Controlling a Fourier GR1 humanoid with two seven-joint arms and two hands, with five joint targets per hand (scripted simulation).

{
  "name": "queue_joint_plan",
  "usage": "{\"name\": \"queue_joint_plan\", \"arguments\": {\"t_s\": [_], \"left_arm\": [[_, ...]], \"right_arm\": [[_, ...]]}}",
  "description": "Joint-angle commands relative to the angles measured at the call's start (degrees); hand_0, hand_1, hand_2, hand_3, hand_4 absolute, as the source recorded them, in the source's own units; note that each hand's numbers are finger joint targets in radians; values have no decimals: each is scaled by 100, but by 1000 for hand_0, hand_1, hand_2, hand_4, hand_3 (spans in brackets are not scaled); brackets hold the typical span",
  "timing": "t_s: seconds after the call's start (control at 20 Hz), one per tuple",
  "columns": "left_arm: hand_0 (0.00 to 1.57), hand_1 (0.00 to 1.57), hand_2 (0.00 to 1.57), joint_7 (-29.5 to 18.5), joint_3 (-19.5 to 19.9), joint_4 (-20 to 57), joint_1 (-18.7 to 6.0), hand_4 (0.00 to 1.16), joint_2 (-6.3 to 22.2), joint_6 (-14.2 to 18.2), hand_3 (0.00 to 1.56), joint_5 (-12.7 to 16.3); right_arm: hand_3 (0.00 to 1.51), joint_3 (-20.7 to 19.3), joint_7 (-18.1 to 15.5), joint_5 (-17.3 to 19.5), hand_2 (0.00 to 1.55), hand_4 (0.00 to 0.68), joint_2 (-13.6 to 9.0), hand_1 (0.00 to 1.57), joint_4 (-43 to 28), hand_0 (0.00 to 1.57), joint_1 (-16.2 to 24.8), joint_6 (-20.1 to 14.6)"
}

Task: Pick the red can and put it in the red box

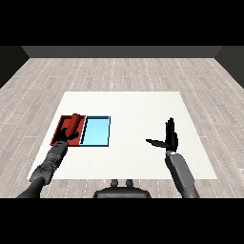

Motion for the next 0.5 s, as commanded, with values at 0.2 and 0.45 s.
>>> {"name": "queue_joint_plan", "arguments": {"t_s": [0.2, 0.45], "left_arm": [[0, 0, 0, 315, 217, 455, 27, 0, 295, -865, 0, 139], [0, 0, 0, 563, 30, 503, -230, 0, 233, -641, 0, -80]], "right_arm": [[0, -102, -128, -8, 0, 0, 39, 0, 127, 0, -12, 100], [0, -217, 57, -160, 0, 0, -88, 0, -120, 0, -41, 259]]}}
